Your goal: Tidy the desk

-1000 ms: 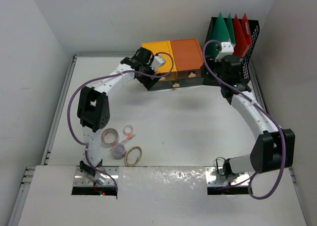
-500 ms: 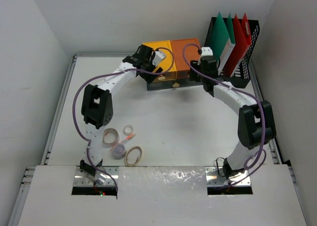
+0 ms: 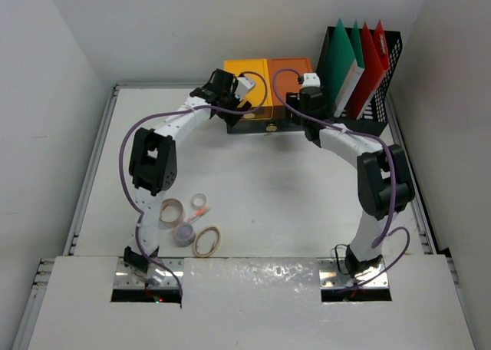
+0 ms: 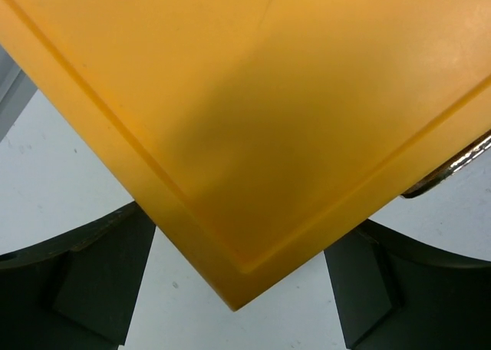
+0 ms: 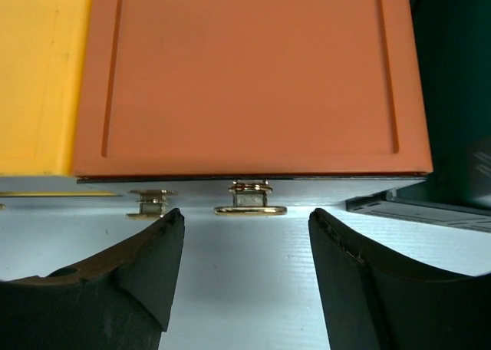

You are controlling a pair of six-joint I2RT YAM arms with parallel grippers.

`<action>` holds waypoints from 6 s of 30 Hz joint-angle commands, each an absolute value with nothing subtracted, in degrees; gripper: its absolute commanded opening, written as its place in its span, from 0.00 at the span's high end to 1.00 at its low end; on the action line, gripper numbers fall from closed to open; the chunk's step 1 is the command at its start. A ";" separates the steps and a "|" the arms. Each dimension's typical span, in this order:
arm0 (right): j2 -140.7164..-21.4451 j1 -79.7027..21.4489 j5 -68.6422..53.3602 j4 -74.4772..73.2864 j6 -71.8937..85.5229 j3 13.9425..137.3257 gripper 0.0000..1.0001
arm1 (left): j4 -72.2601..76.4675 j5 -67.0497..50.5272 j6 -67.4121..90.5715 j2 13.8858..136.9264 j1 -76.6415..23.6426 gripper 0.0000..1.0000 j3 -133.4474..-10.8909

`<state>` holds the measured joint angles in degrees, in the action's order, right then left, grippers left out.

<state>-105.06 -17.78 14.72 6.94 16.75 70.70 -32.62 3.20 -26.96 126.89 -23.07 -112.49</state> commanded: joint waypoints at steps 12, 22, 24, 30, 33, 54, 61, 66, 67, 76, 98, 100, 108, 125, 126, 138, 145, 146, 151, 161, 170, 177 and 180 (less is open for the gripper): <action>-109.95 -19.51 24.60 11.69 19.42 76.29 0.46 | -27.95 1.32 -27.77 120.32 -22.41 0.16 -107.32; -110.92 -19.86 29.79 14.59 20.13 74.18 0.61 | -27.77 1.58 -28.74 120.32 -22.33 0.15 -106.61; -110.66 -19.95 30.41 15.73 20.13 73.57 0.68 | -27.60 1.49 -28.83 120.32 -22.32 0.15 -106.61; -109.26 -20.30 29.88 14.15 20.83 71.55 1.00 | -27.25 1.50 -28.39 120.94 -22.06 0.14 -106.79; -106.88 -21.18 29.18 14.59 21.53 67.25 1.00 | -27.25 1.50 -28.21 121.20 -22.06 0.13 -106.87; -90.88 -23.91 14.16 -6.92 19.61 58.43 0.42 | -28.65 1.76 -26.54 120.24 -21.97 0.12 -107.31; -84.91 -23.91 9.78 -18.10 12.40 64.51 0.01 | -34.35 4.21 -26.10 115.32 -21.97 0.08 -106.09; -75.34 -24.26 0.27 -15.47 8.26 58.73 0.03 | -37.17 7.99 -26.02 105.59 -21.88 0.07 -101.35; -74.54 -24.52 0.18 -15.47 8.09 57.93 0.06 | -37.70 8.43 -25.58 103.73 -21.80 0.07 -99.25; -77.76 -44.16 -8.88 -9.05 5.82 51.94 0.17 | -46.75 2.12 -20.83 83.51 -5.49 0.06 -86.25; -124.27 -59.85 -2.72 -10.64 10.72 89.91 0.16 | -38.86 -3.78 -27.69 63.55 18.11 0.06 -55.02; -125.50 -60.20 -2.20 -10.90 10.46 90.44 0.16 | -37.89 -3.87 -27.60 63.72 18.11 0.06 -54.06; -125.95 -60.56 0.44 -10.90 10.02 89.21 0.18 | -36.65 -5.45 -27.60 65.21 18.11 0.06 -53.26; -107.31 -64.86 -10.27 -6.85 -1.56 75.50 0.14 | -36.39 -5.45 -27.34 66.36 18.10 0.06 -53.35; -107.40 -66.34 -12.37 -7.29 -2.36 75.59 0.13 | -36.39 -5.54 -27.25 66.36 18.11 0.06 -53.44; -116.72 -72.07 -12.31 -8.09 -4.49 81.92 0.13 | -37.70 -5.80 -27.68 65.83 18.02 0.06 -53.88; -118.48 -72.07 -6.95 -6.15 -4.31 82.26 0.14 | -37.62 -6.50 -27.86 65.83 18.11 0.06 -53.53; -118.65 -72.07 -6.86 -5.89 -4.05 82.35 0.14 | -37.53 -6.59 -27.86 65.92 18.11 0.06 -53.53; -118.48 -72.07 -12.19 -4.66 -4.39 82.01 0.13 | -37.27 -6.42 -28.12 66.00 18.11 0.06 -53.26; -119.27 -73.48 -15.47 -0.35 -3.87 81.30 0.12 | -37.18 -6.42 -28.39 66.00 18.11 0.06 -52.91; -122.87 -73.48 -13.71 1.67 -2.72 84.37 0.12 | -37.53 -6.06 -28.92 65.83 18.11 0.06 -52.91; -124.63 -73.48 -13.62 2.64 -3.34 85.78 0.13 | -37.44 -5.89 -29.09 65.83 18.11 0.06 -53.00; -125.16 -73.48 -14.32 2.72 -3.34 85.87 0.14 | -37.53 -5.63 -29.27 65.83 18.11 0.06 -53.00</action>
